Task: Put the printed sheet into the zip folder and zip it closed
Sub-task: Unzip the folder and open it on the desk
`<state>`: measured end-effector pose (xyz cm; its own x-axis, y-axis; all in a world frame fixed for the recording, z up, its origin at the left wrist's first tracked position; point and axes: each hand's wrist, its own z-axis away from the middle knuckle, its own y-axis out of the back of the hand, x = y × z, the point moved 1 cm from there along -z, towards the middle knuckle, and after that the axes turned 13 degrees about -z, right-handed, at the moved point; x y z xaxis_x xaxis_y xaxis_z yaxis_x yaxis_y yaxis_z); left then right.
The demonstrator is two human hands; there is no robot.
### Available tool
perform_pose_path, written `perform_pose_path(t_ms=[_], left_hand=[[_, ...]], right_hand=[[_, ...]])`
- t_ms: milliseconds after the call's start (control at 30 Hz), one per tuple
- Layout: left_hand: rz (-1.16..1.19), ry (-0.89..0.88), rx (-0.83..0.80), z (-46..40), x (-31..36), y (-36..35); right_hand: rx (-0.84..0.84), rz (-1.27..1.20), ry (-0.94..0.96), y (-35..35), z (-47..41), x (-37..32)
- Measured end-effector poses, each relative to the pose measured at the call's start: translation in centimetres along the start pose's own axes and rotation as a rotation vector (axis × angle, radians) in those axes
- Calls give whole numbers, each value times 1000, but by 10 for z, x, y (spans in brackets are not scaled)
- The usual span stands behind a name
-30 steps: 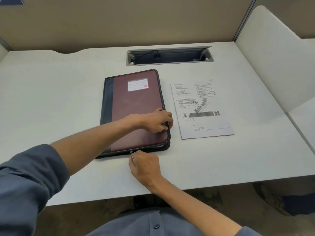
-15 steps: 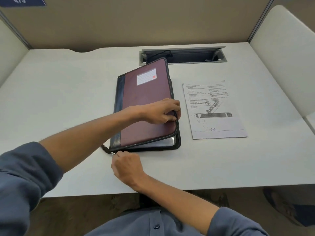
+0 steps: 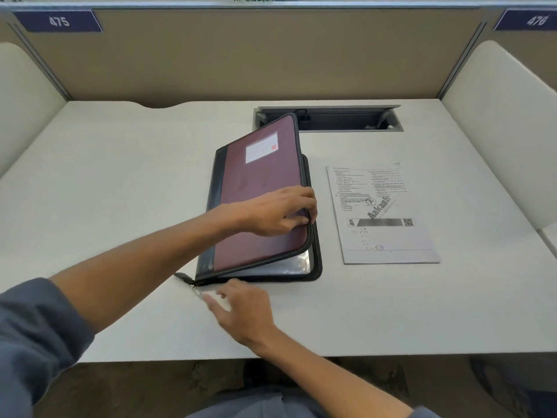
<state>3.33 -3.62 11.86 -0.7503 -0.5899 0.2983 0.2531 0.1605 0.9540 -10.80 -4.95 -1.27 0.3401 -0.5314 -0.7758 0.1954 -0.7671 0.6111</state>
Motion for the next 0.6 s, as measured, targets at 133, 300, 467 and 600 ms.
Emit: perform_pose_path(t_ms=[133, 300, 467, 600], left_hand=[[-47, -8, 16, 1, 0, 0], [-79, -5, 26, 4, 3, 6], [-109, 57, 201, 24, 2, 37], [-163, 177, 381, 43, -2, 69]], right_hand=[[317, -241, -303, 37, 9, 15], [513, -508, -309, 63, -8, 9], [517, -521, -87, 74, -21, -11], [465, -373, 31, 73, -31, -25]])
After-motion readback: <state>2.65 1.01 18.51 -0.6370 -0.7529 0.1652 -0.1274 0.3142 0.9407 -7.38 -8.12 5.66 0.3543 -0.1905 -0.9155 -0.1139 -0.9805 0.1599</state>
